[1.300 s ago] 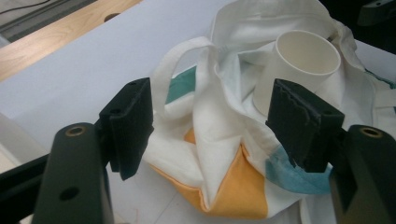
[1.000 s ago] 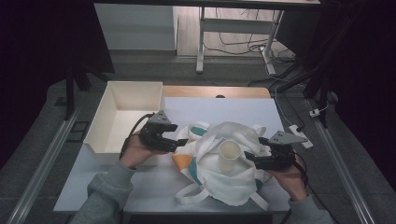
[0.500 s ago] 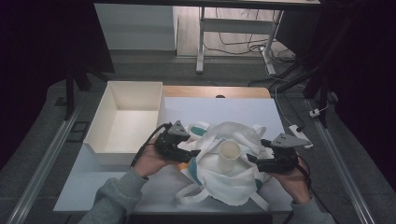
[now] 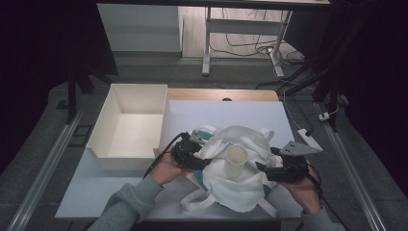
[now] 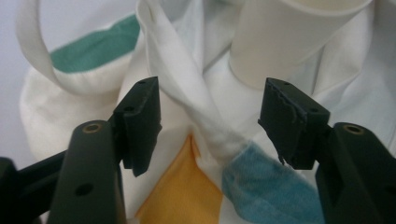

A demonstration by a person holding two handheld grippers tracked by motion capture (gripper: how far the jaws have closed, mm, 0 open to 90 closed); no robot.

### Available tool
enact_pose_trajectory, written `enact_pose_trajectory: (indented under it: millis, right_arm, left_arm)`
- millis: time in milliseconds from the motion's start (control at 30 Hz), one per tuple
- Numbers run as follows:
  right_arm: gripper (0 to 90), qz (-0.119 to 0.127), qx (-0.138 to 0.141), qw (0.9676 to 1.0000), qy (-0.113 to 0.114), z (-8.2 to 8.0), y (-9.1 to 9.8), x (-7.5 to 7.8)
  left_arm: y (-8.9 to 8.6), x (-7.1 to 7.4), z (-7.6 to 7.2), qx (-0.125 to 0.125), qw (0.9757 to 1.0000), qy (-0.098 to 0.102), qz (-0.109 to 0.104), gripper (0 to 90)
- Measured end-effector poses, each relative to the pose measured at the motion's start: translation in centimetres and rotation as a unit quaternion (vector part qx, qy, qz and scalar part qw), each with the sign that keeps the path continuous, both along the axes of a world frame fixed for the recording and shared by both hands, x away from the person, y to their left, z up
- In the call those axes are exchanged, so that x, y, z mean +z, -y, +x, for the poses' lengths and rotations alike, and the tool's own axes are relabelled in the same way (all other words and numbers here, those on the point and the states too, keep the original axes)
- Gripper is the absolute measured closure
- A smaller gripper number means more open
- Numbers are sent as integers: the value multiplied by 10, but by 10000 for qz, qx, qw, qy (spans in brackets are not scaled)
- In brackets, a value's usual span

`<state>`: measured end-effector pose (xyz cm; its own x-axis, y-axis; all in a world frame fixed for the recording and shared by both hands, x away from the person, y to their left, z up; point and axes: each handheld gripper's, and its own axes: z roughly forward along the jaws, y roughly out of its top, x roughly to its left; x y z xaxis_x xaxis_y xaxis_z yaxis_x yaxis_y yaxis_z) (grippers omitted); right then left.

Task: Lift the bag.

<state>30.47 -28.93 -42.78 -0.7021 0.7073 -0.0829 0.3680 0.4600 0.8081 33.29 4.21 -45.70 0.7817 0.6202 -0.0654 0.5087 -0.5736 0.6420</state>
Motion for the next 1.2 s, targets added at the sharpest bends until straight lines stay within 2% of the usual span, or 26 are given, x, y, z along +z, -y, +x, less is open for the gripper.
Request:
enact_pose_trajectory:
  millis: [67,200,400,533,633,733,833,967,1033,1100,1133,1167,1200]
  right_arm:
    - [219,-55,-75,10000,10,-2,2,0]
    - [222,-115,-291,9995,-63,-5,9,-1]
    - [231,-220,-466,9981,-339,-7,12,-13]
    - [222,-608,-483,9961,-419,-13,-1,-22]
    - [217,-970,-709,9916,-471,-17,-4,-28]
    - [238,-1006,-839,9894,-620,-19,-1,-34]
    - [289,-983,-929,9879,-757,-20,3,-35]
    - [391,-1360,-1081,9819,-752,-22,0,-37]
    - [457,-1419,-1159,9801,-767,-22,2,-35]
    - [554,-1380,-1186,9798,-827,-22,6,-33]
    - [629,-1368,-1189,9800,-827,-22,8,-32]
    - [753,-1376,-1190,9799,-815,-22,10,-32]
    - [802,-1493,-1194,9789,-716,-22,13,-32]
  left_arm:
    - [-3,-1,-1,4,10000,-74,-42,433]
    - [-10,-1,-3,-51,9997,-210,-128,572]
    - [-17,-8,-2,-116,9990,-405,-115,727]
    - [-17,-10,-2,-144,9991,-393,-36,790]
    - [-17,-11,-2,-153,9992,-367,-22,826]
    - [-17,-11,-2,-180,9992,-349,-13,842]
    - [-18,-10,-2,-187,9992,-345,-50,846]
    - [-21,-10,0,-175,9992,-354,-89,849]
    - [-22,-9,0,-162,9992,-352,-108,849]
    - [-23,-9,0,-175,9991,-357,-126,849]
    - [-23,-9,0,-179,9991,-356,-130,849]
    - [-23,-9,0,-189,9991,-354,-130,849]
    - [-23,-8,0,-198,9991,-355,-142,849]
